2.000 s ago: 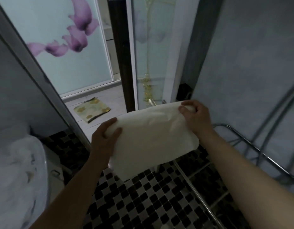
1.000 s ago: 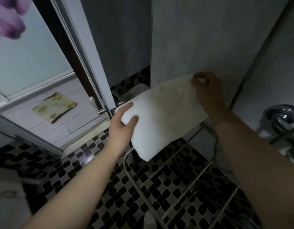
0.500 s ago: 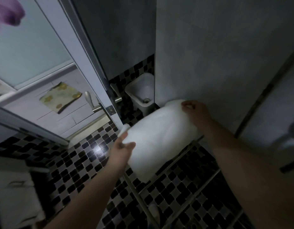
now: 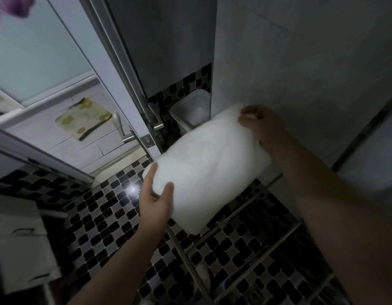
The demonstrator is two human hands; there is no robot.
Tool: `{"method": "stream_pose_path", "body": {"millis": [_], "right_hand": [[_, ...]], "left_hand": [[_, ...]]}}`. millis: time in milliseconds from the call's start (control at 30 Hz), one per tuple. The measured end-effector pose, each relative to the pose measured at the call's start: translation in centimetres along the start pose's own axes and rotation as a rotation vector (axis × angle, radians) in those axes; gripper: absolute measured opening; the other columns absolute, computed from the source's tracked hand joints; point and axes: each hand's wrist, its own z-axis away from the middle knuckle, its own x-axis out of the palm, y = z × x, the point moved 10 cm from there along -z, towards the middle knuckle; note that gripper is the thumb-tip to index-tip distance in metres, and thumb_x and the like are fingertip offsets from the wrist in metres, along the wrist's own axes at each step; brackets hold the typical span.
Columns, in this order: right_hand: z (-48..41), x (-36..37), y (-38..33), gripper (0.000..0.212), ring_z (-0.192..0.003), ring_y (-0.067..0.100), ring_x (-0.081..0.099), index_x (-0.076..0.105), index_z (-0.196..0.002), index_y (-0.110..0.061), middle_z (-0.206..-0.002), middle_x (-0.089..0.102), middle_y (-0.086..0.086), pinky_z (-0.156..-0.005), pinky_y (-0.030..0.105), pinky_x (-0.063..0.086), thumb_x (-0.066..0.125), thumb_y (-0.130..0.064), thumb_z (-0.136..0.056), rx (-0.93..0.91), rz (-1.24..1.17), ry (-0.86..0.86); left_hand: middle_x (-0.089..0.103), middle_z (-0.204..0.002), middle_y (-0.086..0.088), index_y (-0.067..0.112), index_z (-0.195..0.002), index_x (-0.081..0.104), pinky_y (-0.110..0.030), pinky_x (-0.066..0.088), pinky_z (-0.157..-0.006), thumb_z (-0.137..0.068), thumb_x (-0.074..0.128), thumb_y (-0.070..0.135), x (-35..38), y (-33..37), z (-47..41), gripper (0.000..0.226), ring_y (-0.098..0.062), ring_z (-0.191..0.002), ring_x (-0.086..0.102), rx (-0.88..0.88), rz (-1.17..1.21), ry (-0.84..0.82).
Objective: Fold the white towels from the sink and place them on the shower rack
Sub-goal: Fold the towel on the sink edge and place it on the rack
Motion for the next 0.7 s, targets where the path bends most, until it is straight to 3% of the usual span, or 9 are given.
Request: {"method": "stream_pose_path", "body": {"millis": [100,167,233,333,400,467,600,667,700], "right_hand": [[-0.7,1.2,-0.1,0.012,-0.072,0.001,0.063,0.074,-0.088,-0.034,-0.089,0.07,-0.01,-0.053,0.011,0.045,0.077,-0.025,-0.081,-0.007,0.019,-0.009],[-1.0,1.8,2.7,0.017,-0.076,0.009,0.059,0.074,-0.1,-0.022,-0.097,0.069,0.002,-0.052,0.01,0.043,0.074,-0.012,-0.086,0.112,0.137,-0.013],[-0.3,2.4,6.1,0.025,-0.084,0.014,0.057,0.071,-0.116,-0.012,-0.106,0.066,0.008,-0.062,0.016,0.042,0.069,-0.01,-0.091,0.252,0.285,-0.06],[0.7,2.1,8.6,0.022,-0.085,0.013,0.057,0.07,-0.116,-0.017,-0.105,0.062,0.002,-0.067,0.019,0.041,0.066,-0.014,-0.095,0.315,0.291,-0.07],[0.6,1.8,8.4,0.017,-0.094,0.018,0.06,0.072,-0.108,-0.019,-0.107,0.064,0.003,-0.073,0.02,0.042,0.066,-0.012,-0.094,0.286,0.213,-0.025],[0.5,1.3,7.4,0.015,-0.094,0.019,0.06,0.072,-0.1,-0.022,-0.107,0.065,0.004,-0.067,0.02,0.044,0.067,-0.011,-0.092,0.225,0.169,0.034],[-0.1,-0.4,6.1,0.014,-0.075,0.011,0.059,0.071,-0.094,-0.028,-0.101,0.067,0.004,-0.049,0.016,0.044,0.069,-0.015,-0.09,0.104,0.158,0.163],[-0.4,0.2,7.0,0.014,-0.072,0.01,0.057,0.069,-0.098,-0.029,-0.103,0.065,0.003,-0.051,0.018,0.043,0.066,-0.017,-0.092,0.111,0.248,0.093],[-0.4,1.0,8.0,0.015,-0.076,0.012,0.057,0.068,-0.103,-0.029,-0.107,0.063,0.002,-0.057,0.02,0.043,0.064,-0.018,-0.094,0.14,0.332,0.008]], "left_hand": [[0.063,-0.073,0.026,0.053,-0.144,0.042,-0.037,0.054,-0.067,-0.097,0.064,0.019,0.0,-0.5,-0.5,0.062,-0.006,-0.067,0.062,-0.042,-0.01,-0.02],[0.064,-0.095,-0.002,0.043,-0.149,0.04,-0.04,0.056,-0.076,-0.095,0.066,0.017,0.3,-1.5,-0.9,0.064,-0.023,-0.084,0.065,-0.133,-0.006,-0.032],[0.059,-0.117,-0.013,0.03,-0.152,0.04,-0.041,0.057,-0.086,-0.095,0.067,0.015,0.3,-2.9,-1.1,0.065,-0.027,-0.099,0.067,-0.238,0.003,-0.039],[0.048,-0.133,-0.007,0.024,-0.15,0.043,-0.043,0.06,-0.083,-0.094,0.069,0.015,0.5,-4.2,-0.7,0.063,-0.026,-0.1,0.066,-0.339,0.04,-0.058],[0.044,-0.13,-0.004,0.022,-0.15,0.044,-0.034,0.061,-0.071,-0.093,0.07,0.016,0.1,-4.5,-0.6,0.063,-0.023,-0.096,0.066,-0.346,0.042,-0.046],[0.046,-0.127,0.0,0.026,-0.151,0.042,-0.027,0.061,-0.067,-0.093,0.071,0.018,0.1,-4.3,-0.4,0.066,-0.02,-0.095,0.068,-0.311,0.019,-0.033],[0.054,-0.106,0.009,0.031,-0.155,0.034,-0.03,0.059,-0.077,-0.093,0.071,0.023,0.6,-3.3,0.0,0.073,-0.016,-0.097,0.067,-0.185,-0.056,0.018],[0.056,-0.105,0.01,0.027,-0.157,0.031,-0.032,0.056,-0.078,-0.094,0.07,0.023,0.9,-3.4,-0.1,0.074,-0.01,-0.092,0.064,-0.182,-0.097,-0.006],[0.059,-0.114,0.007,0.025,-0.157,0.03,-0.034,0.056,-0.081,-0.094,0.069,0.023,0.9,-3.7,-0.2,0.074,-0.007,-0.09,0.062,-0.195,-0.125,-0.025]]}}
